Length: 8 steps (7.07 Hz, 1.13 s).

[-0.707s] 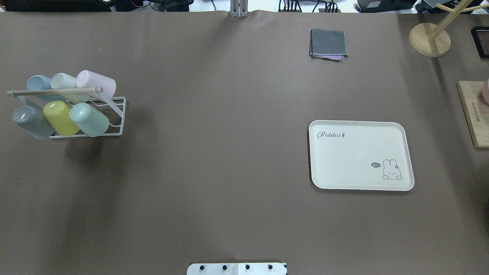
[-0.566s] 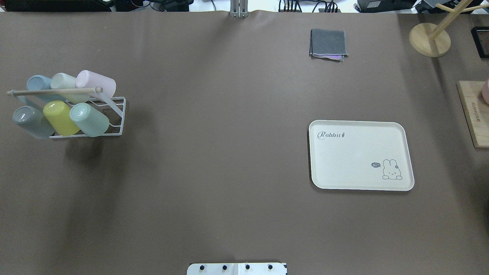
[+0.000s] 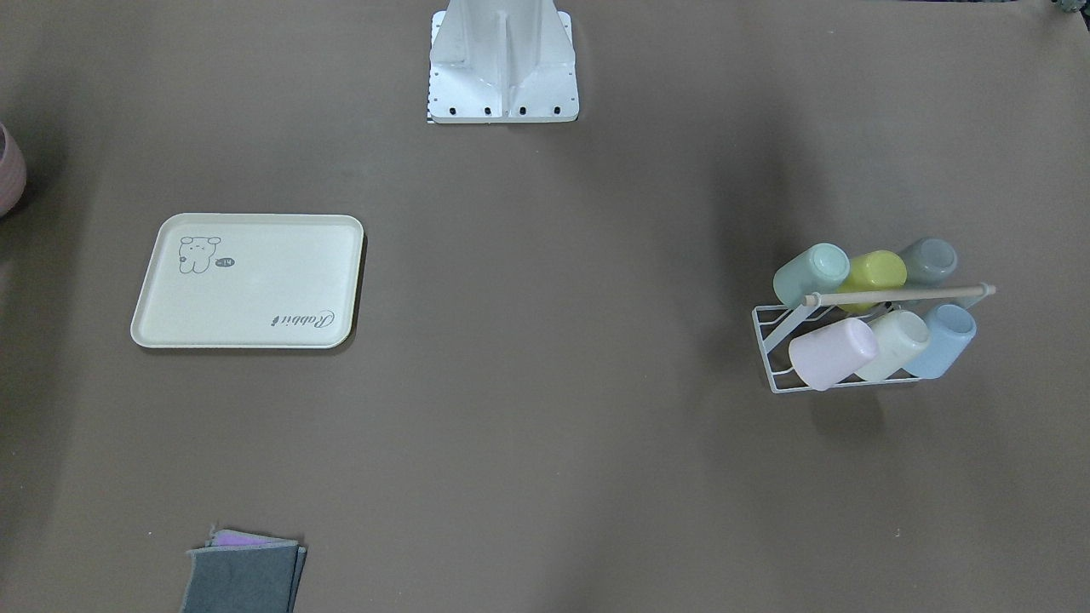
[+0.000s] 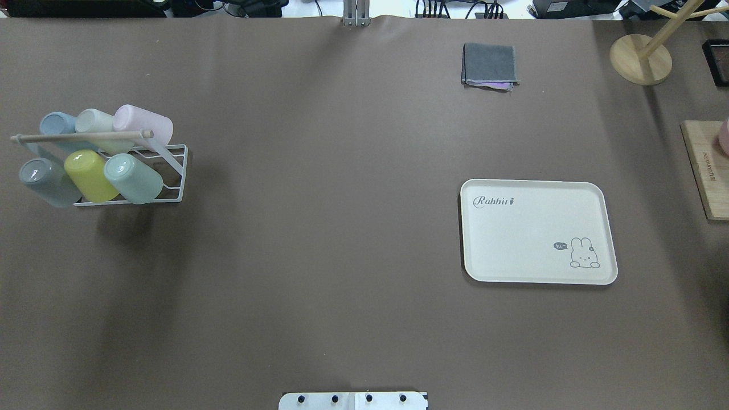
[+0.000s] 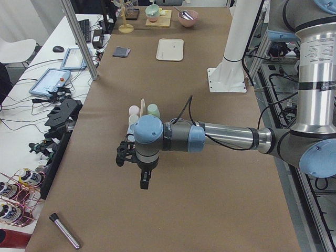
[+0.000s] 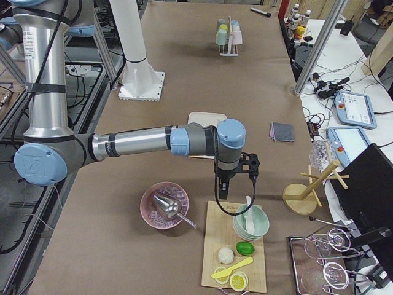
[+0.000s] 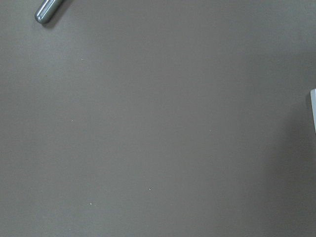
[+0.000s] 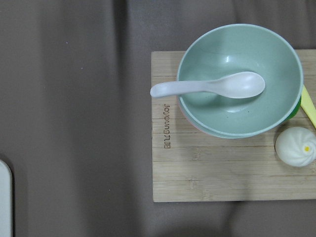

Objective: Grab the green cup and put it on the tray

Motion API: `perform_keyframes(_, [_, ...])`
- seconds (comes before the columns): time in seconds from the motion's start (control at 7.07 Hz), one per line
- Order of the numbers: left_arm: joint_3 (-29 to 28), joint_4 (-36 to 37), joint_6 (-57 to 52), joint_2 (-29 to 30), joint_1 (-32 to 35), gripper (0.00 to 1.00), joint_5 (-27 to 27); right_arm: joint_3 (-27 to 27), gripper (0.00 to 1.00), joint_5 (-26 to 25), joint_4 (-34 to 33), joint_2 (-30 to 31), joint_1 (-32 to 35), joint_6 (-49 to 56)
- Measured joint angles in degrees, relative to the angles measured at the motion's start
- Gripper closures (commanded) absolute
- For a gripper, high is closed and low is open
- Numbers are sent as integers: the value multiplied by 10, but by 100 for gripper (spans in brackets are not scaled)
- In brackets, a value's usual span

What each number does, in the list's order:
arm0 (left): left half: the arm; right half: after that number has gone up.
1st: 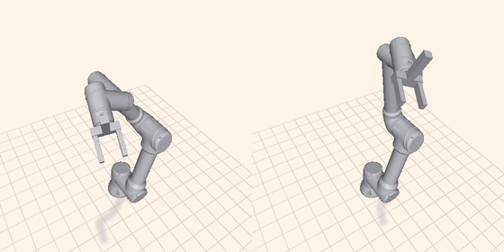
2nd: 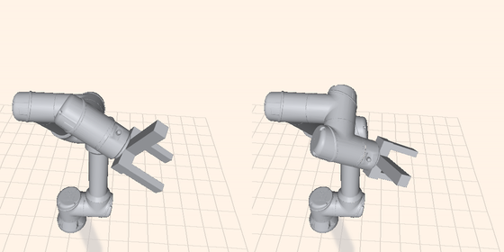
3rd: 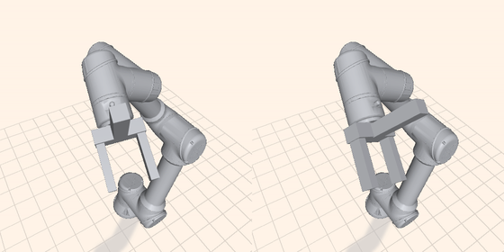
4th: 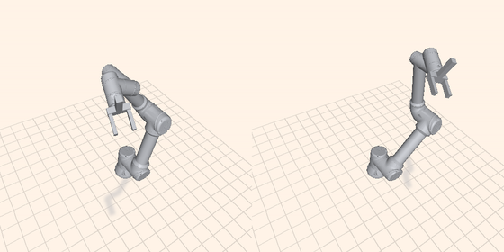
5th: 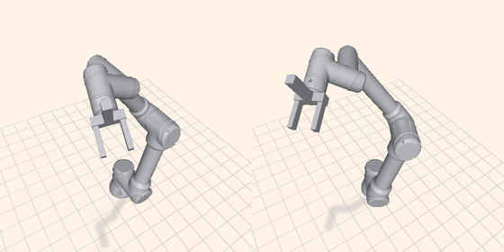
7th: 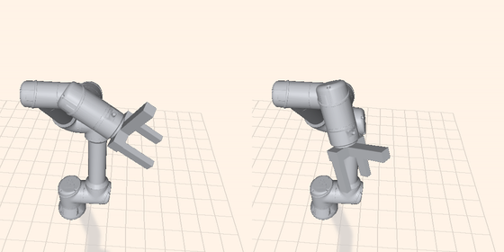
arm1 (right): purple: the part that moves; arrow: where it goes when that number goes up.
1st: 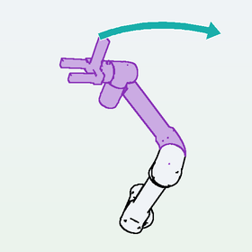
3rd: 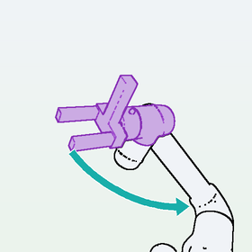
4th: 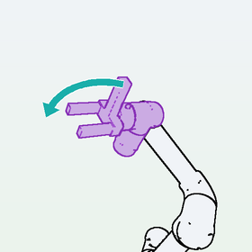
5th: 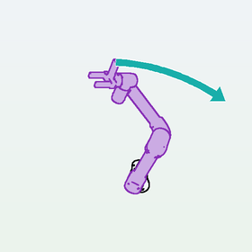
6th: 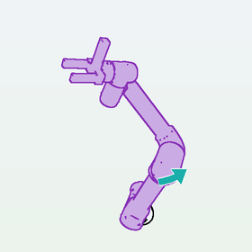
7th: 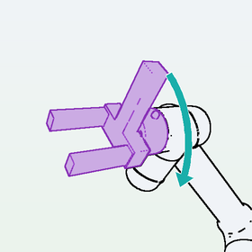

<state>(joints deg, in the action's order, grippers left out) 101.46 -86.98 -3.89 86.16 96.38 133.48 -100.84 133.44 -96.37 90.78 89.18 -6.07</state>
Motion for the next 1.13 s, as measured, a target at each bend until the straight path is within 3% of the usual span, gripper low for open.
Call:
perform_keyframes(0.42, [38,-12,39,4,-13,2,1,-5,2,-1,0,-15,-26,-24])
perform_keyframes(1.13, [63,-33,112,5,-84,2,32,-24,1,-8,1,-99,-163,-220])
